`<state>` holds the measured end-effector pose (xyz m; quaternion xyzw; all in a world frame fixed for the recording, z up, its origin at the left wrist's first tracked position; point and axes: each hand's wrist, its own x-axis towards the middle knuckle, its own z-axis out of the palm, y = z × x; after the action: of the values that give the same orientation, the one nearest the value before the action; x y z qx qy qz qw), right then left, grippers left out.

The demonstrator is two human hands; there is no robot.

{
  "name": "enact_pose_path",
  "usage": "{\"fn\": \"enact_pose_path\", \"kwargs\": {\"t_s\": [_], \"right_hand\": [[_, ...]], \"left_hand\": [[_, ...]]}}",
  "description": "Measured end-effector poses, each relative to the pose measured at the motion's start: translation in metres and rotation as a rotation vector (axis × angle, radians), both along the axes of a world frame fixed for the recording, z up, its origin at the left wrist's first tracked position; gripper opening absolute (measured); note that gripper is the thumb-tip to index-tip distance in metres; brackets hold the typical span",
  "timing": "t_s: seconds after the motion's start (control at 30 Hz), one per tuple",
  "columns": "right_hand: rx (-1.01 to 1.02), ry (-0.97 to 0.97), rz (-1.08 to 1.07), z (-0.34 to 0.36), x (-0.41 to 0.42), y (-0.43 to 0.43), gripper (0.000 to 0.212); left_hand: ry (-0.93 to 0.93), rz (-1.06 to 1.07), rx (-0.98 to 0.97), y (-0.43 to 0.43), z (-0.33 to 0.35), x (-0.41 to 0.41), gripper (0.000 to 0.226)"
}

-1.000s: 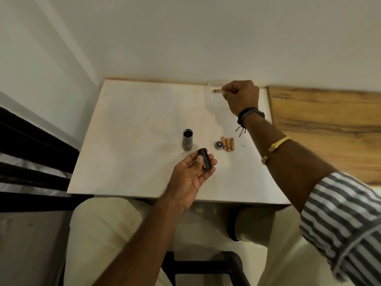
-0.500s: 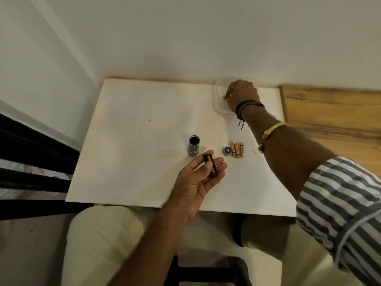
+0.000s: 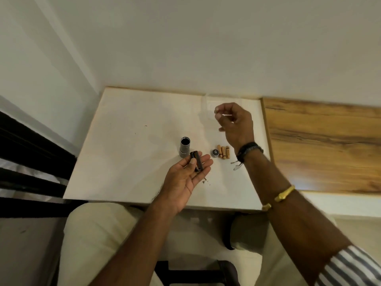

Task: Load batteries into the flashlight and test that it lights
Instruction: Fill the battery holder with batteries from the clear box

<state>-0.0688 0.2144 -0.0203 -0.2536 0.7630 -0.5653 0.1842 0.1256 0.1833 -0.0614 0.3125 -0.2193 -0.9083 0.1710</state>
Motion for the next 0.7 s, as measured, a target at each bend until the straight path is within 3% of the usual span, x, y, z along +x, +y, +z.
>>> {"fn": "enact_pose_path", "kwargs": {"t_s": [0.23, 0.47, 0.7], "right_hand": [[-0.176, -0.161, 0.049, 0.017, 0.058, 0.063, 0.028], [-0.218, -0.287, 0.083, 0.016, 0.093, 0.097, 0.024], [-0.146, -0.099, 0.062, 0.011, 0.104, 0.103, 0.017]], "left_hand": [[0.029, -0.031, -0.076, 0.006, 0.013, 0.009, 0.031], [-0.024, -0.091, -0.158, 0.016, 0.018, 0.019, 0.034], [-0.043, -0.116, -0.193, 0.025, 0.021, 0.022, 0.032]]}}
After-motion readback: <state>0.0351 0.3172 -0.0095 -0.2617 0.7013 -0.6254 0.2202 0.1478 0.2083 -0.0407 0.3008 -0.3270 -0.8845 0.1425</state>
